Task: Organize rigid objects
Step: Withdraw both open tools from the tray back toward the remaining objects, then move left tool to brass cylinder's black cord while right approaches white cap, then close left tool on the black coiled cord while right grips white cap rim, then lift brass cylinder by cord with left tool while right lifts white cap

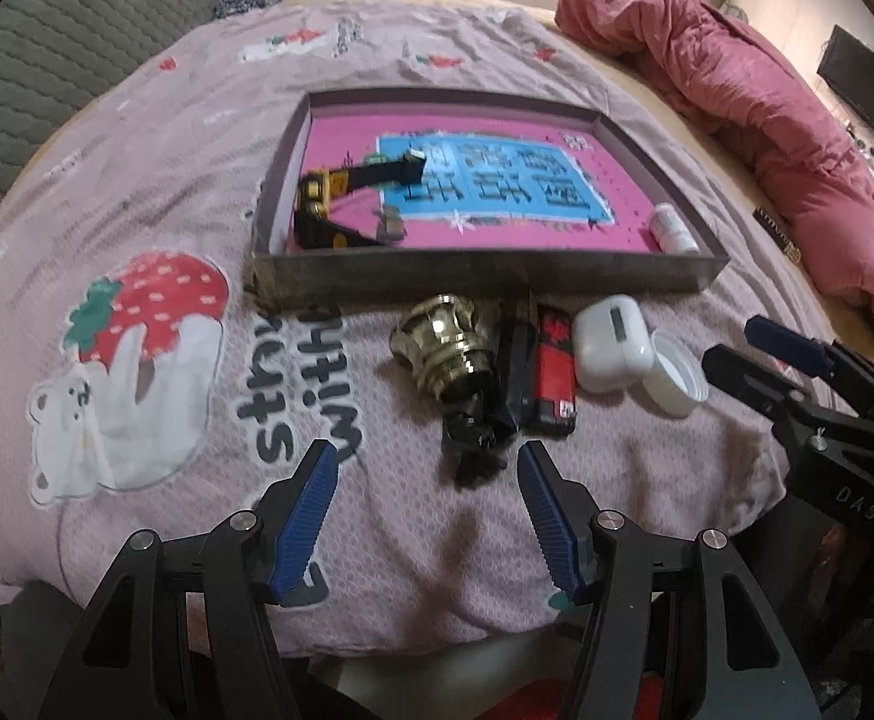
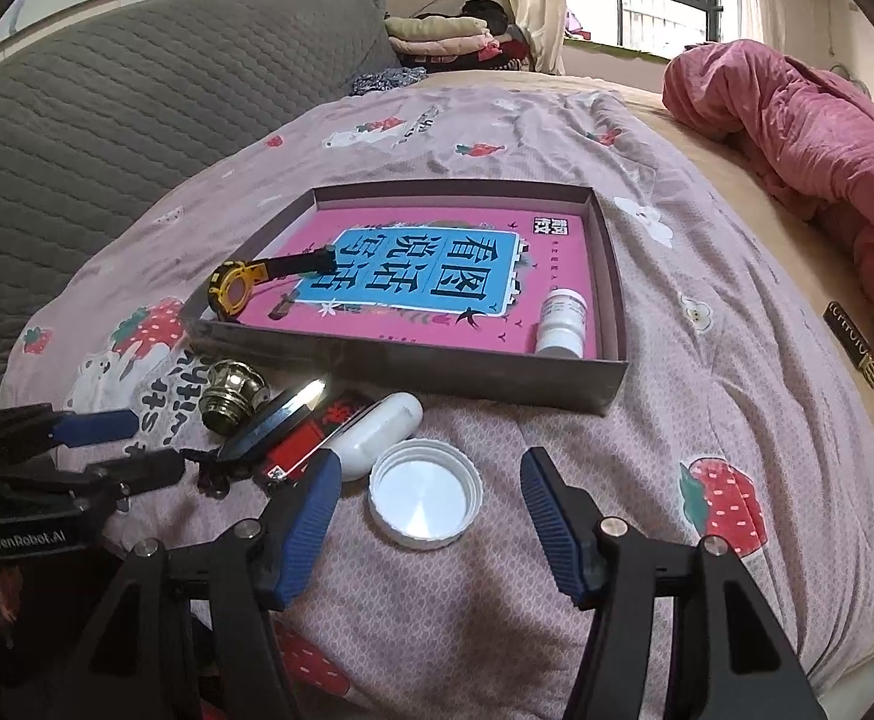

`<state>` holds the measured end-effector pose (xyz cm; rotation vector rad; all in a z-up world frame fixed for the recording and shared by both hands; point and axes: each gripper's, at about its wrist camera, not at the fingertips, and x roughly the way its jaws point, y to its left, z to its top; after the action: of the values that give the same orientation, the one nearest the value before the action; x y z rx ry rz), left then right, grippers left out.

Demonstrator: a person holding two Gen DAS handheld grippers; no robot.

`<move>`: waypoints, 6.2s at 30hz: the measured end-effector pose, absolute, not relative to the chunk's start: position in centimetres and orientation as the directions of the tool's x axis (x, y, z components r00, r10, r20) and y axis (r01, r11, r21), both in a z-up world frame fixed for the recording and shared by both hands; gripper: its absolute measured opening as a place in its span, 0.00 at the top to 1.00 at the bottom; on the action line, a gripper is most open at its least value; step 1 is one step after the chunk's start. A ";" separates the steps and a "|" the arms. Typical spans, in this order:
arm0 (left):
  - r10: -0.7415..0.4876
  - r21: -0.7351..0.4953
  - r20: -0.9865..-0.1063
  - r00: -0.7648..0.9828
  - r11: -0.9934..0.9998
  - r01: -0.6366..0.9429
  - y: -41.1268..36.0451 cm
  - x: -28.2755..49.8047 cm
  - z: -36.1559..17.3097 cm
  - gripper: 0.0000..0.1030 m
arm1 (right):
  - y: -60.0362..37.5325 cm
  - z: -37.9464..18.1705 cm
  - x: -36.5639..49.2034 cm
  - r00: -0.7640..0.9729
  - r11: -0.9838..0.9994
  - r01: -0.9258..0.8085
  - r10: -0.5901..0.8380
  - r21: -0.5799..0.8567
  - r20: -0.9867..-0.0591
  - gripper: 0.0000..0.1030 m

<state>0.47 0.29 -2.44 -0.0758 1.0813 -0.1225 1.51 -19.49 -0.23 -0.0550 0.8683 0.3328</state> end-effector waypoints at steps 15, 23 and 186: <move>-0.167 -0.167 -0.899 0.404 0.985 0.035 -0.1 1.4 -4.8 0.38 | -19.8 -1.0 1.9 0.585 0.952 -0.293 0.256 0.093 -0.770 0.40; -0.153 -0.159 -0.898 0.411 0.987 0.021 0.3 1.5 -4.9 0.44 | -19.6 -1.3 1.9 0.575 0.950 -0.296 0.260 0.098 -0.776 0.40; -0.215 -0.218 -0.791 0.573 0.974 0.065 1.8 2.3 -0.7 0.78 | -19.9 1.0 2.2 0.692 0.941 -0.334 0.280 0.049 -0.666 0.52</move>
<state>2.29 1.79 -0.70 -0.1715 0.9473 -0.1652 2.17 -19.91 1.03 -0.0775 0.7307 0.3431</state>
